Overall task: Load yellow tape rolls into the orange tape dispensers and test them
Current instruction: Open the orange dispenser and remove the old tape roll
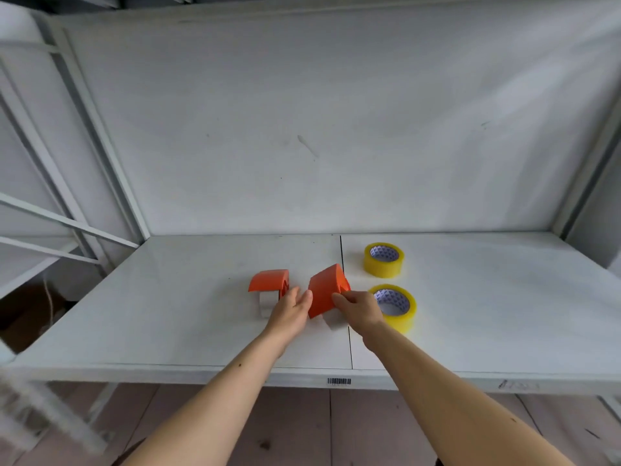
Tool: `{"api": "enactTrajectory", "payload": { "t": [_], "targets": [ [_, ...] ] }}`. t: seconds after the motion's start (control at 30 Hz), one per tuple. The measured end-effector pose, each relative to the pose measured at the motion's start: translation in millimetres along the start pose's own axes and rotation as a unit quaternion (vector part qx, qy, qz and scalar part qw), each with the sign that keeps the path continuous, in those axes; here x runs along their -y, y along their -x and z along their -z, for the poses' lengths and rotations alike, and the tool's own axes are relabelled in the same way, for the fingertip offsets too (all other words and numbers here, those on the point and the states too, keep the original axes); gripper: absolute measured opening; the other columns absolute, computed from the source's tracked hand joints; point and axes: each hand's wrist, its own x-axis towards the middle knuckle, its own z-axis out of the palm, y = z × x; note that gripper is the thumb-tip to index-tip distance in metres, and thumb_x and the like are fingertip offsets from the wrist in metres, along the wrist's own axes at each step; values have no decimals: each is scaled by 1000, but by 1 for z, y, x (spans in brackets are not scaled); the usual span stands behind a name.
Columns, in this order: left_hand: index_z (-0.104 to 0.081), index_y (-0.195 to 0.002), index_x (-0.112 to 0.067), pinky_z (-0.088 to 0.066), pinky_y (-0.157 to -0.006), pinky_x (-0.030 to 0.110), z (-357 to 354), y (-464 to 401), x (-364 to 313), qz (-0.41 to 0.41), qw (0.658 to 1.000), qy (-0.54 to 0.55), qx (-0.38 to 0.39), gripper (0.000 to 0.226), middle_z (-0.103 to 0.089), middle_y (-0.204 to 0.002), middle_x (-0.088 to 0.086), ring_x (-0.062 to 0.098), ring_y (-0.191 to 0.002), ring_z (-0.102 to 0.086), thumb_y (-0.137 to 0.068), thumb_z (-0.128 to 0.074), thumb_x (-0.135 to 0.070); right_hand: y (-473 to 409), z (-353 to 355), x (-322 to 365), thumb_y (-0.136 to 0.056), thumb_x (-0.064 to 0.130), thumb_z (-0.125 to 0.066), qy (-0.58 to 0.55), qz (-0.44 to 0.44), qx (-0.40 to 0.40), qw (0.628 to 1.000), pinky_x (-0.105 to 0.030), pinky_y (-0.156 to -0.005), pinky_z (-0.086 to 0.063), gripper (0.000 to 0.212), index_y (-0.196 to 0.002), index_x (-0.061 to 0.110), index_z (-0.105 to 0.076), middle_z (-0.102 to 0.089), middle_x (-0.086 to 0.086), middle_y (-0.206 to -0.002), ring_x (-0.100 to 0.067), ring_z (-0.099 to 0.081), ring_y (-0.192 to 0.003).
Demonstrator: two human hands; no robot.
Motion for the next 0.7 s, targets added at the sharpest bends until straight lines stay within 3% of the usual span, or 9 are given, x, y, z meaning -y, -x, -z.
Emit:
{"api": "enactTrajectory", "payload": {
  "t": [0.1,0.17,0.23,0.27,0.33,0.43,0.57,0.63,0.7],
  "targets": [
    [-33,-149,-13,-42,-110,41,0,6,-10,-4,1000,25,-5,61,-44,-149,2,21,-132,-49,-99,-43,-46,16,10,12,-88,37,-62,49,60,-13,997,-32,-66,-34,32,-70,11,-71,-48,-7,-77,-23,-42,-77],
    [-39,-145,-15,-49,-102,36,-5,17,-15,-1,998,70,4,50,-54,-131,-3,21,-118,-58,-101,-42,-39,32,18,15,-88,45,-61,102,62,-27,992,-39,-94,-38,19,-85,36,-77,-48,-4,-114,-28,-41,-111],
    [-48,-137,-20,-53,-97,35,-10,24,-16,-4,993,118,22,39,-60,-126,0,23,-112,-63,-102,-40,-37,46,26,14,-91,42,-63,123,61,-19,990,-44,-115,-21,22,-109,37,-74,-22,-4,-152,-33,-16,-141],
    [-49,-135,-24,-54,-96,35,-12,26,-17,-8,991,133,30,37,-60,-128,1,24,-112,-64,-102,-39,-38,51,28,15,-92,38,-63,109,79,-10,991,-43,-118,-16,22,-111,34,-74,-13,-6,-158,-33,-7,-146],
    [-49,-135,-28,-56,-91,33,-14,30,-19,-11,987,159,35,38,-59,-129,2,24,-113,-64,-102,-38,-43,61,30,15,-93,26,-64,54,143,11,988,-40,-119,-16,18,-106,26,-77,-28,-8,-149,-26,-6,-148],
    [-49,-133,-32,-60,-81,34,-18,28,-14,0,985,170,44,47,-66,-121,6,25,-102,-70,-95,-39,-59,69,31,7,-92,15,-65,17,188,27,982,-28,-112,-21,17,-102,18,-79,-43,12,-117,-16,-22,-138],
    [-40,-139,-42,-59,-88,44,-26,13,-9,8,976,210,54,52,-70,-116,4,25,-96,-73,-91,-50,-59,59,31,0,-82,20,-78,-10,202,2,979,-36,-114,-32,18,-94,33,-76,-34,3,-143,-9,-34,-132],
    [-43,-140,-39,-58,-90,45,-26,3,-5,1,964,259,66,50,-68,-120,7,27,-97,-73,-93,-54,-50,51,28,-2,-77,21,-82,-16,214,-9,977,-33,-110,-34,24,-88,37,-67,-39,3,-147,-10,-36,-136],
    [-51,-136,-31,-57,-91,46,-24,-5,0,-2,945,317,78,40,-66,-122,14,33,-100,-72,-97,-52,-40,45,24,-4,-78,23,-82,-45,217,-13,975,-30,-107,-37,33,-99,33,-58,-47,6,-140,-9,-42,-133]
  ]
}}
